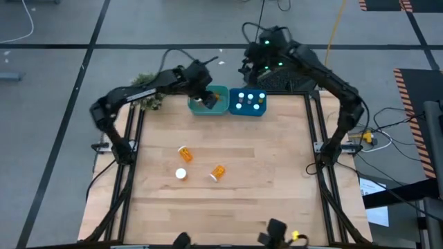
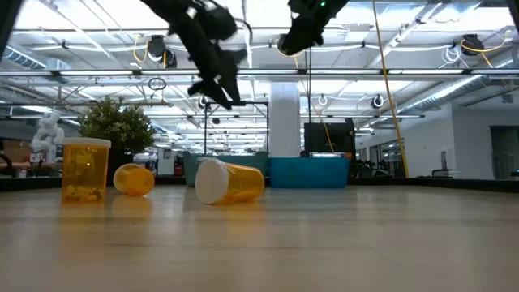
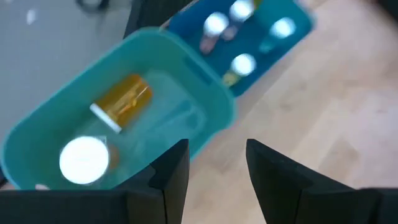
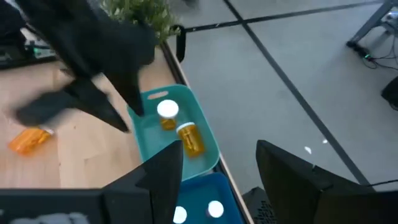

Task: Pick and place medicine bottles into bin by pill shape (circle, oval)
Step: Put the large orange capsule bottle into the green bin

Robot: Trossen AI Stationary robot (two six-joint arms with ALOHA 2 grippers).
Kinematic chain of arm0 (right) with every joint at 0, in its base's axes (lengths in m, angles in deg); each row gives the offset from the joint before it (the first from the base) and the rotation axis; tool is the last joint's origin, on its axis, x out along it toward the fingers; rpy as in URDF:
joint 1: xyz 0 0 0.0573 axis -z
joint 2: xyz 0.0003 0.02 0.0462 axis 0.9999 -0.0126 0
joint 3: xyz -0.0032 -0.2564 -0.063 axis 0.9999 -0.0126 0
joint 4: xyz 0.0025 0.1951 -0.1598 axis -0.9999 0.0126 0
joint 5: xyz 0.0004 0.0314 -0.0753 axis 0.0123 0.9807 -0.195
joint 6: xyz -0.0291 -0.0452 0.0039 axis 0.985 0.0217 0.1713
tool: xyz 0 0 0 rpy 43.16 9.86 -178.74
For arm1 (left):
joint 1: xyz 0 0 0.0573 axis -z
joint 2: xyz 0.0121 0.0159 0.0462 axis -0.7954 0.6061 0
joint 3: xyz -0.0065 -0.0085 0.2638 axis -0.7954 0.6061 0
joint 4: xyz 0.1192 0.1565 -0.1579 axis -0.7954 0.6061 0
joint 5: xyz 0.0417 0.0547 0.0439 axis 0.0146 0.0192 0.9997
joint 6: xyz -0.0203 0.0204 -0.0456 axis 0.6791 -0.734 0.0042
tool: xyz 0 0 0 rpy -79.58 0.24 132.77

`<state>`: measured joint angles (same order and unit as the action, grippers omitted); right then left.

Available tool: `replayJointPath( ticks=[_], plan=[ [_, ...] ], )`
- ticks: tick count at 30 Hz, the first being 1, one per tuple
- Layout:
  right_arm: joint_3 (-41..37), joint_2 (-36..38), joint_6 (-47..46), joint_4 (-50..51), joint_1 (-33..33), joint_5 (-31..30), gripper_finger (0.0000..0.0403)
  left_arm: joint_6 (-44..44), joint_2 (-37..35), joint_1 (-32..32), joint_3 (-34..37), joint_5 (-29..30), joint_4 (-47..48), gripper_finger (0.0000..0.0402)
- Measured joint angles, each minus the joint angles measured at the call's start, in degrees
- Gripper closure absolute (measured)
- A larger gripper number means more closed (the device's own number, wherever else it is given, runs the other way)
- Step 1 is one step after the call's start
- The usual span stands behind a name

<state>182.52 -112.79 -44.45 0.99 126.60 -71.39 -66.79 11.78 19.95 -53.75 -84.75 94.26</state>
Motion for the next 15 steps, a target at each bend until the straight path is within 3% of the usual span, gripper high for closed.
replayJointPath(
  ticks=[7,11,15],
  plan=[
    [-0.09,1.60,-2.02,1.39,0.93,0.28,0.0207,11.18,15.36,-1.90,-13.64,0.20,7.81,0.0241],
    [0.00,1.77,-2.63,2.47,0.87,0.50,0.0207,13.75,19.79,-1.91,-17.79,0.22,8.34,0.0236],
    [-0.09,1.65,-2.39,3.42,0.87,0.48,0.0207,16.82,22.09,-1.95,-19.17,0.61,9.62,0.0197]
  ],
)
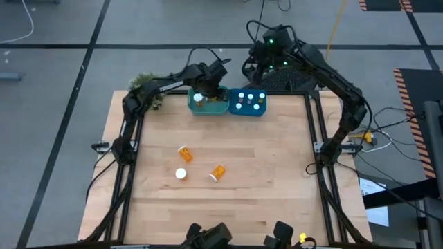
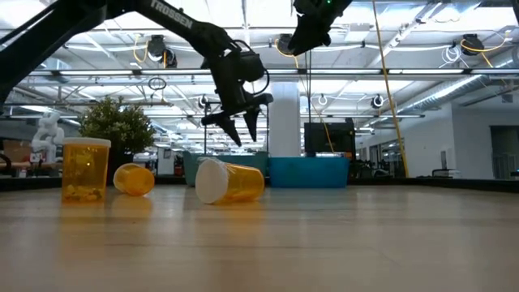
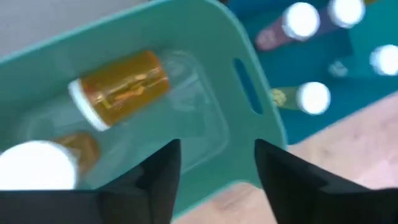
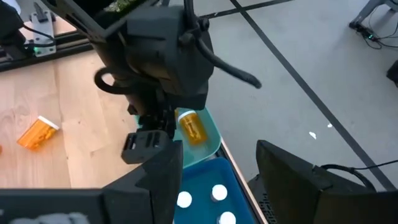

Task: Pick and place medicine bottles into bin by pill shape (circle, oval)
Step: Put the large orange capsule bottle into the green bin

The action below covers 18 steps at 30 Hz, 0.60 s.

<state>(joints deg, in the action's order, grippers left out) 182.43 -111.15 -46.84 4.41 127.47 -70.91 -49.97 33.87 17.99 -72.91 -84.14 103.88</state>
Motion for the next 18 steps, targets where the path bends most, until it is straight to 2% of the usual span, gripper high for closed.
replayJointPath(
  ticks=[9,13,18],
  plan=[
    [-0.27,0.10,1.47,-0.40,0.09,0.09,0.0207,3.86,0.12,-0.09,-0.13,8.42,0.12,0.0066],
    [-1.64,-0.03,1.39,-0.80,0.09,0.93,0.0207,3.86,0.64,-1.01,-0.13,9.87,-0.03,0.0037],
    [-3.19,0.05,1.29,-1.86,0.08,1.75,0.0207,3.88,1.74,-2.06,-0.13,9.00,0.55,0.0025]
  ],
)
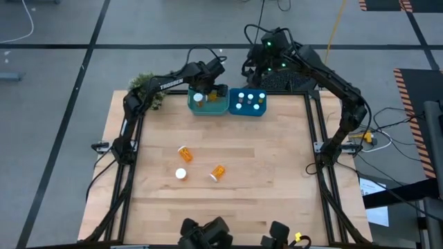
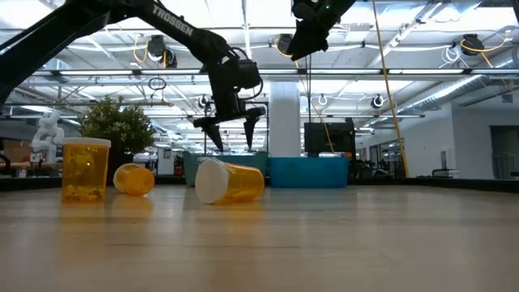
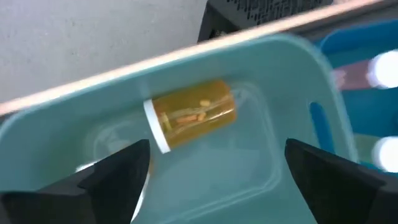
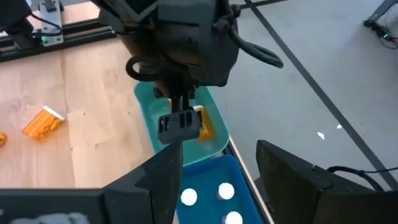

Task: Pick and place medicine bottles into bin by pill shape (circle, oval)
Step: Put the large orange capsule bottle into the green bin

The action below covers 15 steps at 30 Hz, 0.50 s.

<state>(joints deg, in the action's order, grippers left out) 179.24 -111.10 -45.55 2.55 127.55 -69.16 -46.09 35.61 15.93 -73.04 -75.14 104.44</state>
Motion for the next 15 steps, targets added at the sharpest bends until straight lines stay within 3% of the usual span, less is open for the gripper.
replayJointPath(
  ticks=[15],
  plan=[
    [-0.63,-0.02,-4.28,-4.33,-0.10,1.75,0.0207,0.42,0.89,-0.67,0.04,0.80,-0.47,0.0022]
  ],
)
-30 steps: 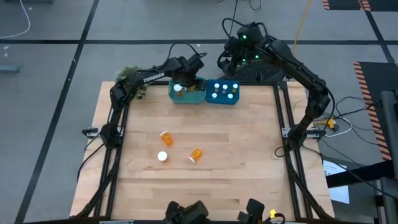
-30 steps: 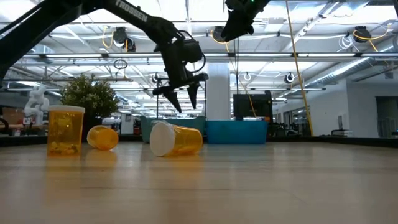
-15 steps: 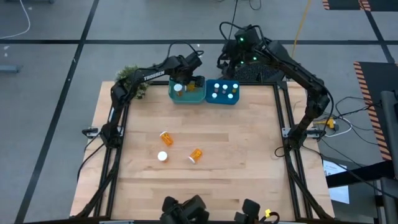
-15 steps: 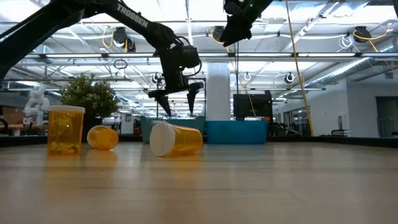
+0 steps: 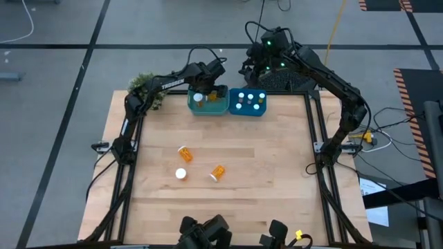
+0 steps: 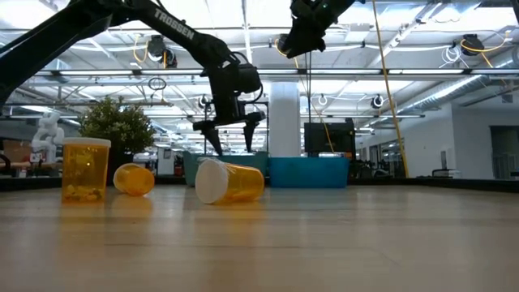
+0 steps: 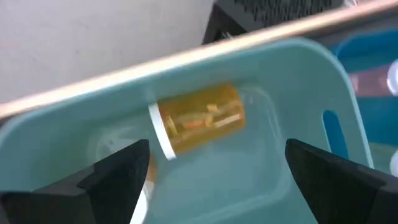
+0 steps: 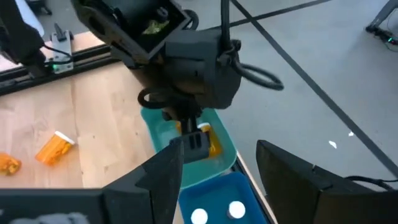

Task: Pick and place medicine bottles into bin by pill shape (circle, oval)
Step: Put the large orange capsule bottle into the green bin

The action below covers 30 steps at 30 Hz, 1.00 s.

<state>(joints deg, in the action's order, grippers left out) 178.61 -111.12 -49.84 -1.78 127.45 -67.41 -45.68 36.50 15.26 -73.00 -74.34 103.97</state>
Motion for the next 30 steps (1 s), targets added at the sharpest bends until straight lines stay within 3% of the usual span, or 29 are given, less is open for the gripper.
replayJointPath(
  ticks=[4,11,21,30],
  plan=[
    [-0.03,0.19,-0.17,0.19,0.00,3.33,0.0207,1.60,0.00,-0.12,0.01,3.58,-0.04,0.0022],
    [-0.04,1.93,3.65,1.08,0.00,8.61,0.0207,6.67,0.00,0.81,0.02,2.21,0.03,0.0017],
    [-0.04,5.27,10.12,1.93,0.64,8.77,0.0207,10.74,2.18,2.22,0.07,4.19,-2.20,0.0004],
    [-0.04,5.64,7.72,2.10,3.09,11.88,0.0207,12.60,3.71,3.23,0.00,9.73,-2.10,0.0004]
  ],
)
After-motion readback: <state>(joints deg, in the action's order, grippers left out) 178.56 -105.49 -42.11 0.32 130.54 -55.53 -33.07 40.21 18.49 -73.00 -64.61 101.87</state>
